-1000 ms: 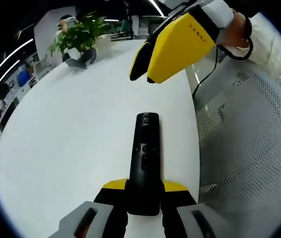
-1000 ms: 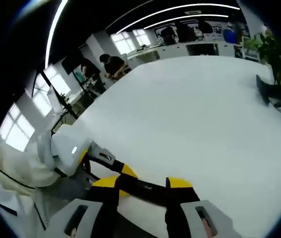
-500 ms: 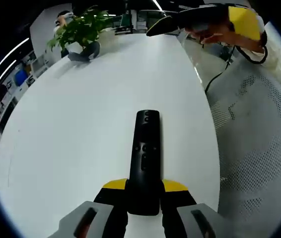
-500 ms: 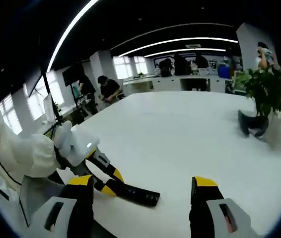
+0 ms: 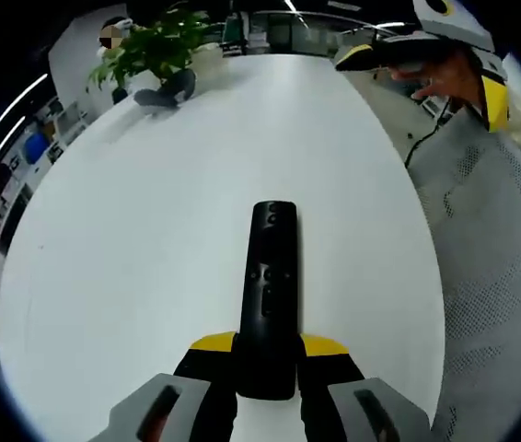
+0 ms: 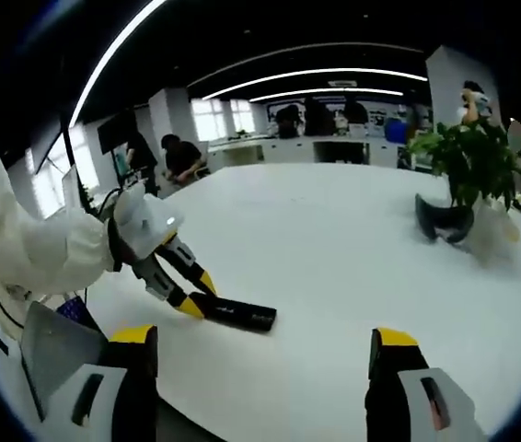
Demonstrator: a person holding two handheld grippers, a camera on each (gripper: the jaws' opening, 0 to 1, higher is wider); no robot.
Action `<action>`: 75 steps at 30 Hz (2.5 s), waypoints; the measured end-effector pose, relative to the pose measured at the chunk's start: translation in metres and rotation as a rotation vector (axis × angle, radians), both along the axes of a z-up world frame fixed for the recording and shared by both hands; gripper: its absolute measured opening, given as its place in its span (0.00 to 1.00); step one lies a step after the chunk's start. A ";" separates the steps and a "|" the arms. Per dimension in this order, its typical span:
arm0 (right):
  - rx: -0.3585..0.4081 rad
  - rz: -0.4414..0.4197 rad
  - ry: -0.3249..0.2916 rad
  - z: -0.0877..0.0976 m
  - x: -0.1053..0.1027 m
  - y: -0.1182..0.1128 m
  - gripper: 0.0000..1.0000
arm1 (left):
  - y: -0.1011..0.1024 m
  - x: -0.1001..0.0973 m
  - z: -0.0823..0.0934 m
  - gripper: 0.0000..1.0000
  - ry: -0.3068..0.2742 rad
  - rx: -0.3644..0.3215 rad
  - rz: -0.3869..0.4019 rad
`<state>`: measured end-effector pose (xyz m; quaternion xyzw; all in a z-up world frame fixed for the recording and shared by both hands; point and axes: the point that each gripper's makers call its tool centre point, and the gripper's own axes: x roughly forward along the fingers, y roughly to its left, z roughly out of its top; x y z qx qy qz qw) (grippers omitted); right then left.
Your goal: Press the specified remote control buttons in sequence, fully releasing each button before pressing the next.
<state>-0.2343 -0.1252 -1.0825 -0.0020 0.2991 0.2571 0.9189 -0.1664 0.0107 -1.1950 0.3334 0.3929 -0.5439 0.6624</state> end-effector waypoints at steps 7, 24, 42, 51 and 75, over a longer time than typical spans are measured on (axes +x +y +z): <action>0.001 -0.013 -0.001 -0.002 0.005 -0.006 0.95 | 0.005 0.031 0.000 0.23 -0.011 0.015 0.006; -0.008 -0.044 0.026 -0.011 0.008 -0.018 0.94 | 0.010 0.102 0.001 0.23 -0.035 0.068 -0.012; -0.028 -0.047 0.063 -0.021 0.006 -0.022 0.92 | 0.013 0.171 -0.001 0.24 -0.030 0.109 0.002; -0.026 -0.052 0.057 -0.019 0.007 -0.023 0.91 | 0.011 0.170 0.001 0.26 -0.011 0.090 -0.020; 0.033 -0.007 -0.028 0.008 0.011 -0.001 0.93 | 0.047 0.132 0.051 0.68 -0.185 -0.100 0.422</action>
